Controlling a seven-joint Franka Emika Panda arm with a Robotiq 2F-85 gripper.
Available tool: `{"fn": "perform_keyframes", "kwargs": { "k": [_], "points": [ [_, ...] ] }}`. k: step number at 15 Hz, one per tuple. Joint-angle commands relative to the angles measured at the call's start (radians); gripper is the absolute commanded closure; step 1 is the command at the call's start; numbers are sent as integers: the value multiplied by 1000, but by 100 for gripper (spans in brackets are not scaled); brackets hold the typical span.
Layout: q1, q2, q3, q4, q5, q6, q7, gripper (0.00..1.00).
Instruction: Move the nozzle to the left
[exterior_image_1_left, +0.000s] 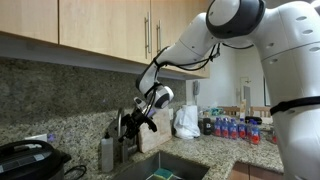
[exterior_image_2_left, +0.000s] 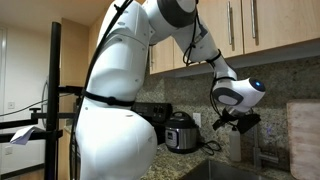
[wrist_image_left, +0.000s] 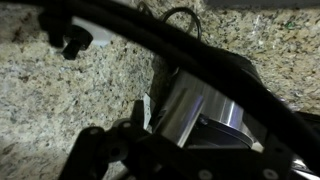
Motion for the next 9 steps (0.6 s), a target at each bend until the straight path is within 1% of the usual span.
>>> {"fn": "perform_keyframes", "kwargs": {
  "k": [1,3,4,9],
  "points": [
    [13,-3,11,-2,-52,2,-8,0],
    [13,-2,11,-4,-82,9,3,0],
    [12,-3,12,-5,-74,17,0,0],
    [10,-11,21,-14,55,72,-21,0]
  ]
}}
